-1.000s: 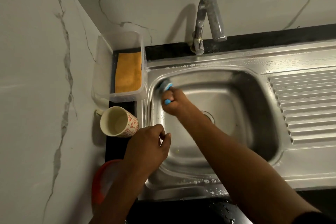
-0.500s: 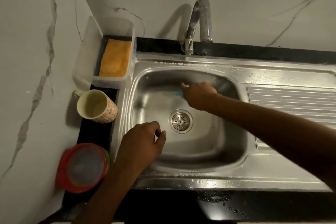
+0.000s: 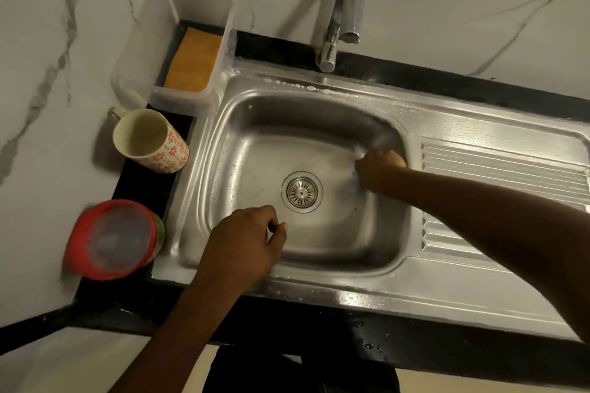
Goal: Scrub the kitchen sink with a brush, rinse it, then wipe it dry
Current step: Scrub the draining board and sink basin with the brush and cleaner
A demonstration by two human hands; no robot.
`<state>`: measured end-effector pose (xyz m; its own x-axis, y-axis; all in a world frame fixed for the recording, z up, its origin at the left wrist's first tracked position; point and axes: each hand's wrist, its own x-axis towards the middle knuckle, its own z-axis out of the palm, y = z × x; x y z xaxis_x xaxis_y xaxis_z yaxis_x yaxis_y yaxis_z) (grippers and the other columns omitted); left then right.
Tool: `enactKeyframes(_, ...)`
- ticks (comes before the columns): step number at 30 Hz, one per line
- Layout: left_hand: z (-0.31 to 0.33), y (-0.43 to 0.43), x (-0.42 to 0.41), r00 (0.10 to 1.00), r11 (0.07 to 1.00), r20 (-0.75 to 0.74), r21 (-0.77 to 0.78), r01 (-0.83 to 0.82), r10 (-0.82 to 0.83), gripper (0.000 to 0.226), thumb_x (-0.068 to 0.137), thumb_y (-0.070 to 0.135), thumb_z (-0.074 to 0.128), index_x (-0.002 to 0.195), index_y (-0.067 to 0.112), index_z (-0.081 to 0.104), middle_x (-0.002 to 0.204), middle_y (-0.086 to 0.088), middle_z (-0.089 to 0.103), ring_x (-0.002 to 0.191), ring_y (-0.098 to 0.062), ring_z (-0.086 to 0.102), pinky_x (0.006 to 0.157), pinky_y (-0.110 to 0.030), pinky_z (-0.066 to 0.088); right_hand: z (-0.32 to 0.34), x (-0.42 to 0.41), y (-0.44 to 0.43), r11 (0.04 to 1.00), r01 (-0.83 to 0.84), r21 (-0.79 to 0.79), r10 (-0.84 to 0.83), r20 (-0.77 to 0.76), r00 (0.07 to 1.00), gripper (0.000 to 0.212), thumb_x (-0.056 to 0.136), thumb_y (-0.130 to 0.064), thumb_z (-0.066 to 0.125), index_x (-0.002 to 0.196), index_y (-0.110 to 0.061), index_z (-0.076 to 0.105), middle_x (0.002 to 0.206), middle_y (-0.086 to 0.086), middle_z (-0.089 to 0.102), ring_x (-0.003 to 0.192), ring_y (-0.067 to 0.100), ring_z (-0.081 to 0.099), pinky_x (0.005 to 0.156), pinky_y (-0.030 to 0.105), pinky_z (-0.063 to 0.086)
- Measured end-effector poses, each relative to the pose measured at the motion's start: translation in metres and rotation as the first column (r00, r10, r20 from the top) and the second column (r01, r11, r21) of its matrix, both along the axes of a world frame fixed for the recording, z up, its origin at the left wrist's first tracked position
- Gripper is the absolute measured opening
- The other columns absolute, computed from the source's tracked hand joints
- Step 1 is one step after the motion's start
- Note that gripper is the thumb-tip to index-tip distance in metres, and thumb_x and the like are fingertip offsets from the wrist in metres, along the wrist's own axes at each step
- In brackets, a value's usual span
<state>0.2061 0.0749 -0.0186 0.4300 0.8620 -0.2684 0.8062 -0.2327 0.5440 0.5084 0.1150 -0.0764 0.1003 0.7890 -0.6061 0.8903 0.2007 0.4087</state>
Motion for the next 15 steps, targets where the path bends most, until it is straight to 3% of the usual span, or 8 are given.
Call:
enactKeyframes(4, 0.004, -0.015, 0.0, 0.999, 1.0, 0.04, 0.013, -0.028, 0.027, 0.023, 0.098, 0.047, 0.062, 0.083, 0.029, 0.061, 0.063, 0.009, 0.061, 0.058, -0.007, 0.06, 0.057, -0.03, 0.053, -0.014, -0.011, -0.018, 0.997, 0.016, -0.078, -0.018, -0.025, 1.0, 0.026, 0.101, -0.023, 0.056, 0.124, -0.022, 0.07, 0.125, 0.004, 0.071, 0.114, 0.029, 0.069, 0.089, 0.037, 0.054)
enactKeyframes(9, 0.001, -0.028, 0.006, 0.996, 0.999, 0.085, 0.037, -0.034, 0.031, 0.022, 0.098, 0.045, 0.063, 0.083, 0.029, 0.061, 0.061, 0.01, 0.06, 0.056, -0.006, 0.059, 0.057, -0.027, 0.053, 0.049, 0.012, 0.026, 0.97, -0.106, 0.218, 0.092, 0.074, 0.993, 0.018, 0.101, -0.03, 0.064, 0.114, -0.023, 0.075, 0.11, 0.002, 0.075, 0.101, 0.029, 0.074, 0.071, 0.03, 0.05)
enactKeyframes(12, -0.001, -0.032, 0.014, 0.995, 0.999, 0.098, 0.031, -0.037, 0.034, 0.021, 0.098, 0.044, 0.063, 0.084, 0.028, 0.062, 0.062, 0.01, 0.06, 0.058, -0.007, 0.059, 0.059, -0.032, 0.056, 0.071, 0.02, 0.035, 0.942, -0.248, 0.227, 0.226, 0.119, 0.967, 0.024, 0.099, -0.035, 0.067, 0.119, -0.022, 0.07, 0.107, 0.001, 0.074, 0.098, 0.027, 0.073, 0.065, 0.034, 0.049)
enactKeyframes(15, -0.005, -0.036, 0.022, 0.994, 0.999, 0.107, 0.021, -0.025, 0.023, 0.023, 0.098, 0.043, 0.063, 0.081, 0.031, 0.056, 0.06, 0.009, 0.058, 0.057, -0.009, 0.058, 0.057, -0.031, 0.053, 0.057, 0.032, 0.028, 0.947, -0.249, 0.203, 0.237, 0.082, 0.968, 0.029, 0.107, -0.036, 0.054, 0.12, -0.015, 0.068, 0.105, 0.006, 0.072, 0.097, 0.027, 0.071, 0.07, 0.034, 0.049)
